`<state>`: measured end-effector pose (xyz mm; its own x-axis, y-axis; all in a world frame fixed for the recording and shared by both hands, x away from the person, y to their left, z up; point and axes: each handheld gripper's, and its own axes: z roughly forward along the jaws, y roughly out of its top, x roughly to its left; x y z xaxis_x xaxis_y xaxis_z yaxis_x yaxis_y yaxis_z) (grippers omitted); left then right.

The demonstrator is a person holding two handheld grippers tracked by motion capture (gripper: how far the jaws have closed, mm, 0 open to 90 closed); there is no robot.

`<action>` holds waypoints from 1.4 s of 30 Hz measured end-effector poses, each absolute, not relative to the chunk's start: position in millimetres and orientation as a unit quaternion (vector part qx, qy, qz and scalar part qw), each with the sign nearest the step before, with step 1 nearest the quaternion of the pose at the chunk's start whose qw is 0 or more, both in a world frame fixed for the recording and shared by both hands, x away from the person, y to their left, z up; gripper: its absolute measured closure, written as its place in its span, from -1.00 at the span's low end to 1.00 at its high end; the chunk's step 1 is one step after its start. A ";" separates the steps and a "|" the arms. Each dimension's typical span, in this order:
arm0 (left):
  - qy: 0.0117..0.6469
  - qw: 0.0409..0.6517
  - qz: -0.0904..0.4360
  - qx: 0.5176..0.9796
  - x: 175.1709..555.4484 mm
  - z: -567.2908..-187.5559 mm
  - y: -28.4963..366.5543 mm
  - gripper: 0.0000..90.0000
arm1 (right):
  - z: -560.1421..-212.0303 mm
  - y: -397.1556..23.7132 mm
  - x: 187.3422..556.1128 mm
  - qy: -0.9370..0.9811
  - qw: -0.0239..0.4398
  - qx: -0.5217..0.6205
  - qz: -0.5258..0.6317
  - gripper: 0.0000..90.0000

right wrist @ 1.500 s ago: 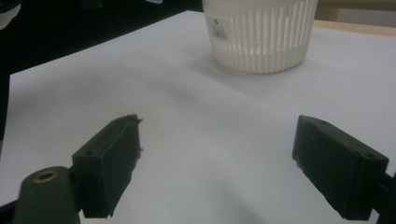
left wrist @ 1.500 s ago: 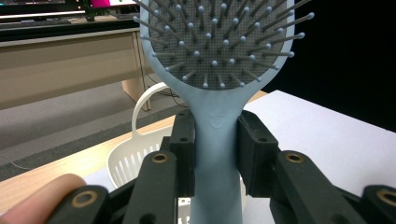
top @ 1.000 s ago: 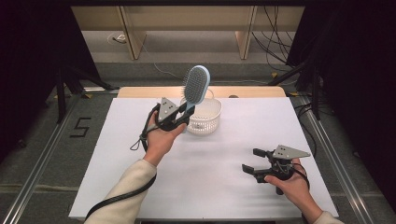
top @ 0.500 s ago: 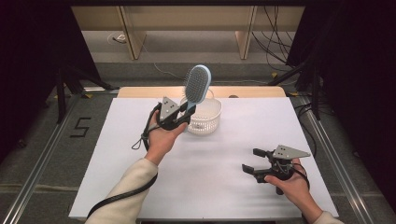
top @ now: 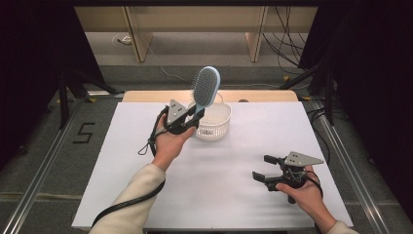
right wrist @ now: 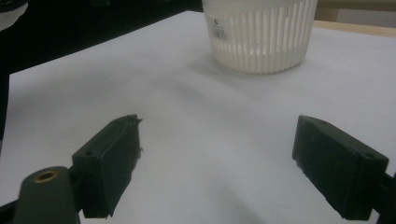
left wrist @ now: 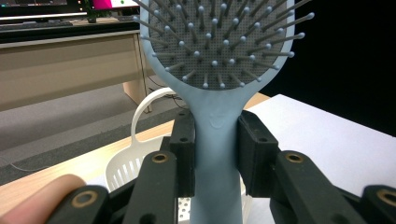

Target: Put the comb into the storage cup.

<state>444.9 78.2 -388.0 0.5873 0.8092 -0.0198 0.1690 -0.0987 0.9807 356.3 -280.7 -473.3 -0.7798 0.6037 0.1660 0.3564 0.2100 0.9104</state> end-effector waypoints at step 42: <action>0.361 0.567 0.282 0.685 456.7 -386.3 70.6 0.54 | -473.1 -281.0 356.2 0.770 0.113 0.312 0.545 -0.64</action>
